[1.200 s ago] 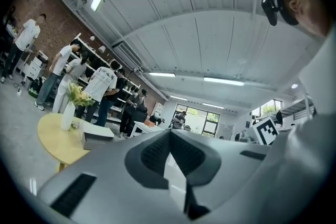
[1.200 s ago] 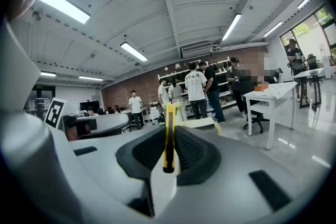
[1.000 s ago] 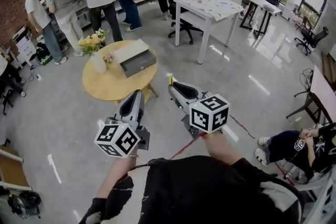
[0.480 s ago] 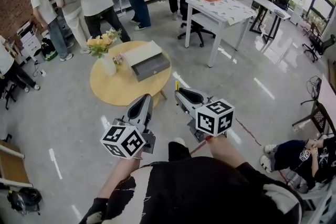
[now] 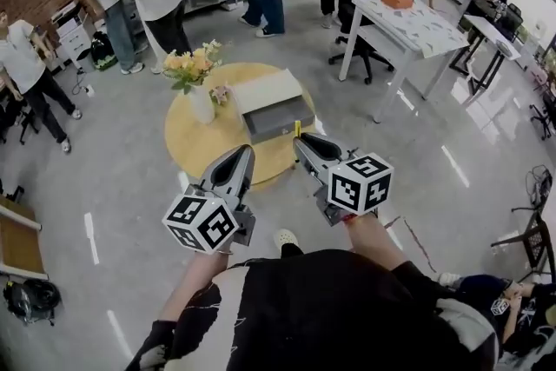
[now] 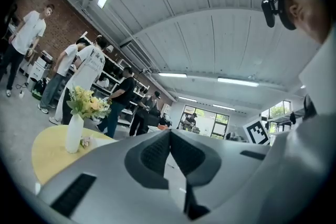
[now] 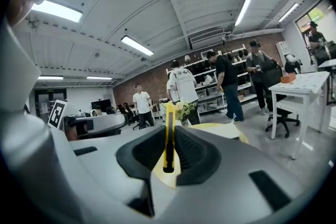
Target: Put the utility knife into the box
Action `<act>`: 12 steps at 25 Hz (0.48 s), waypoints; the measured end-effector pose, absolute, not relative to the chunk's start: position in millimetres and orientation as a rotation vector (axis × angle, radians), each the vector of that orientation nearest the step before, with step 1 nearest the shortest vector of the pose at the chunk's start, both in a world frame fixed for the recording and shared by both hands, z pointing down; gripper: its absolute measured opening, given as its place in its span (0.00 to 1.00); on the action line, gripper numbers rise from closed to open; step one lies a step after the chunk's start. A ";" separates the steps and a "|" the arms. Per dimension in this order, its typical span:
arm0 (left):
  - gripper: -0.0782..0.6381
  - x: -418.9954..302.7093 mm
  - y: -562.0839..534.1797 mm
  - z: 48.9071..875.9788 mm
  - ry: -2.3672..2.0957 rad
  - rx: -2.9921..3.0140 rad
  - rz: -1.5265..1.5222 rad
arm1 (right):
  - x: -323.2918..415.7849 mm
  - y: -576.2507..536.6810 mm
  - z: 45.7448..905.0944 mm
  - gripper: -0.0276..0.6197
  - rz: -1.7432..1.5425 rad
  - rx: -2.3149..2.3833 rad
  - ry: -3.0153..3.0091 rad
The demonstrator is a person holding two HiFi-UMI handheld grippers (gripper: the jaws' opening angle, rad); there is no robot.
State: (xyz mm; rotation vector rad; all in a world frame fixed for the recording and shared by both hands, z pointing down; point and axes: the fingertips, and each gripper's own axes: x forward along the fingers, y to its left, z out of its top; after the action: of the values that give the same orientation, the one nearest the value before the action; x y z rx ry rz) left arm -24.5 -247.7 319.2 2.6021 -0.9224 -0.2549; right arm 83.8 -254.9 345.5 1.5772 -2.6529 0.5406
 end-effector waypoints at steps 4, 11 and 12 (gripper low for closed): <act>0.12 -19.6 -304.5 312.0 -1.009 2.576 -0.275 | 92.5 -314.4 339.2 0.13 0.557 1.517 -2.701; 0.12 -17.5 -383.5 303.7 -1.168 2.545 -0.341 | 104.1 -405.0 325.9 0.13 0.494 1.404 -2.778; 0.12 -18.3 -391.6 305.1 -1.186 2.539 -0.347 | 105.5 -415.3 327.2 0.13 0.488 1.387 -2.783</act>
State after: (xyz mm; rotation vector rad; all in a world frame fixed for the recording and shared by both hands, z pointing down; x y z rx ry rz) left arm -18.3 -391.6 305.1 2.5385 -1.1857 -0.3471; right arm 105.5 -415.3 327.2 1.3874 -2.7833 0.4883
